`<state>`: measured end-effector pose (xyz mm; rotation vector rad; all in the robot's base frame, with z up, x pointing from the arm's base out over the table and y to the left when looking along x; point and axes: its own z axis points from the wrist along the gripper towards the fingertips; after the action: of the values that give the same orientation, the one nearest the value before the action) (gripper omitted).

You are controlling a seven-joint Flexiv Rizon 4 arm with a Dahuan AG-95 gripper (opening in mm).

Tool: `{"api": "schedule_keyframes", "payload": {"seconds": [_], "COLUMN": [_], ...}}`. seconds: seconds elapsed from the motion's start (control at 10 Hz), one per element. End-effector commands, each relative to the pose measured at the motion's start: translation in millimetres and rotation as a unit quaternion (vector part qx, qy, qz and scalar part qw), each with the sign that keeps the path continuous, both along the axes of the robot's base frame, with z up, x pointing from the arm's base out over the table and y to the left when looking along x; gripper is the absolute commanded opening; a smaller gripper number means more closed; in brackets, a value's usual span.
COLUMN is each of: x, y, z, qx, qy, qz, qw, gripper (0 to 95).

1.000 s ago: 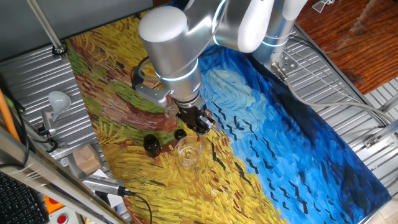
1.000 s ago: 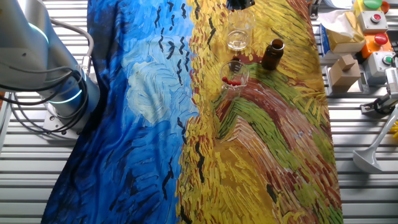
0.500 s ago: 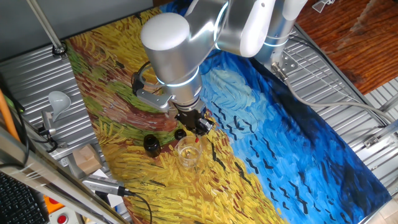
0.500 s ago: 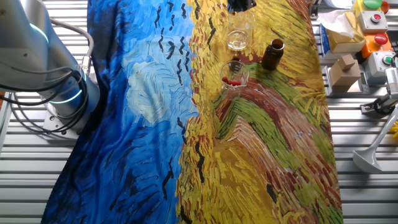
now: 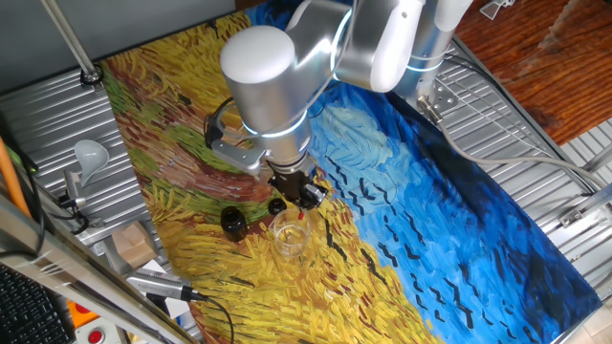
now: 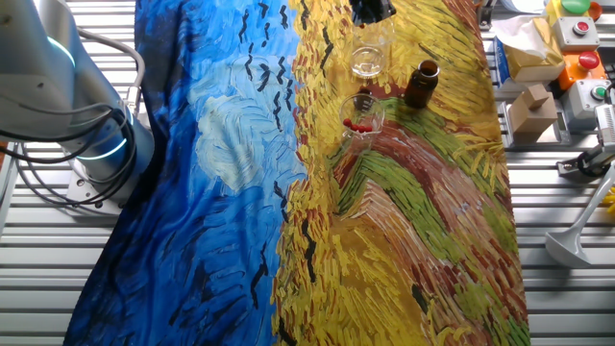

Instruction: Transfer liquid using a dropper

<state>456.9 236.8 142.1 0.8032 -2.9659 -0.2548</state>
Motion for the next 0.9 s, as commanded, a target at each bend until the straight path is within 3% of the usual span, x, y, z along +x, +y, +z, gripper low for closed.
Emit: {"api": "schedule_keyframes", "payload": {"seconds": [0.1,0.9], "x": [-0.1,1.5], "y": [-1.1,-2.4], "z": [-1.8,-9.3], "qx": [-0.002,-0.005], "qy": [-0.002,-0.010], "qz": [0.001,0.006], "qw": [1.0000,0.9999], "gripper": [0.0,0.0]}}
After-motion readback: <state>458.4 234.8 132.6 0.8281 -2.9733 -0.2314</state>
